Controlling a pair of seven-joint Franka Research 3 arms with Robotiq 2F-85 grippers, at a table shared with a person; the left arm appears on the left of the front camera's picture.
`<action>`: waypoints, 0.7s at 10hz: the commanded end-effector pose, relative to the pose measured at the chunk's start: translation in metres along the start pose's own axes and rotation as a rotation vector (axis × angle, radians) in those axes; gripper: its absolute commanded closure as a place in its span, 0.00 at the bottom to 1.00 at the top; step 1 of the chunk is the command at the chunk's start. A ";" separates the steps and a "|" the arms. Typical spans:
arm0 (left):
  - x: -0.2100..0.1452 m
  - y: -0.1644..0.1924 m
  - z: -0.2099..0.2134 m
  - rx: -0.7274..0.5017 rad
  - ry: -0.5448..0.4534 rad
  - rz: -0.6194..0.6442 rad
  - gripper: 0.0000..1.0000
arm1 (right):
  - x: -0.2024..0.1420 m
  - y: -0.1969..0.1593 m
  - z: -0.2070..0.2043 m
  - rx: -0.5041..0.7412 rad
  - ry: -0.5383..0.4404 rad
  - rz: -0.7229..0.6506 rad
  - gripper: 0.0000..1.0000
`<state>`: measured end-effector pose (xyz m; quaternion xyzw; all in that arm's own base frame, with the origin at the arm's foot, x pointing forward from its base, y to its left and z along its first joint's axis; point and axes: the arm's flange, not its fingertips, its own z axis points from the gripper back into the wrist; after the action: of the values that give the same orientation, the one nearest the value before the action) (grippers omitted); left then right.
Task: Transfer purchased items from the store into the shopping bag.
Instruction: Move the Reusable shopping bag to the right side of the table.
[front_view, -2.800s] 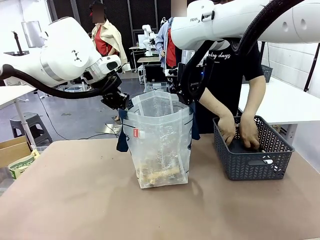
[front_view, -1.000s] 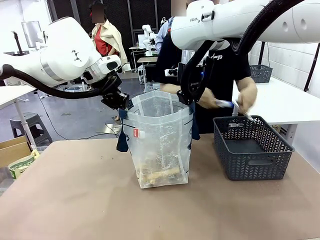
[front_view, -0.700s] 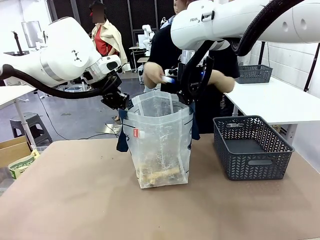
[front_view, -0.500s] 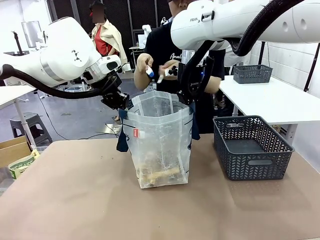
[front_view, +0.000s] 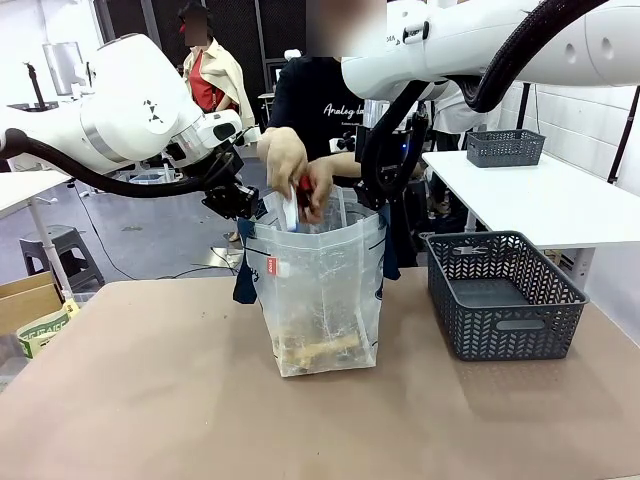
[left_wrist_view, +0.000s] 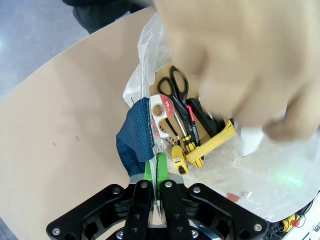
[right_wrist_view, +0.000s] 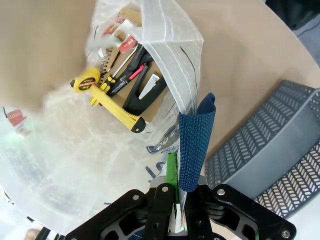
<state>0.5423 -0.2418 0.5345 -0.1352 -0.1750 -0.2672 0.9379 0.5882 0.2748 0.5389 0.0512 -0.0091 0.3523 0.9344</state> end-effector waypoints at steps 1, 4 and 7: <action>0.000 0.001 0.000 0.001 -0.002 0.000 1.00 | 0.000 -0.001 0.001 -0.002 -0.003 -0.003 1.00; 0.000 0.001 0.000 0.001 -0.002 0.000 1.00 | 0.000 -0.001 0.001 -0.002 -0.003 -0.003 1.00; 0.000 0.001 0.000 0.001 -0.002 0.000 1.00 | 0.000 -0.001 0.001 -0.002 -0.003 -0.003 1.00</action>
<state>0.5423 -0.2418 0.5345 -0.1352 -0.1750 -0.2672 0.9379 0.5882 0.2748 0.5389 0.0512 -0.0091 0.3523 0.9344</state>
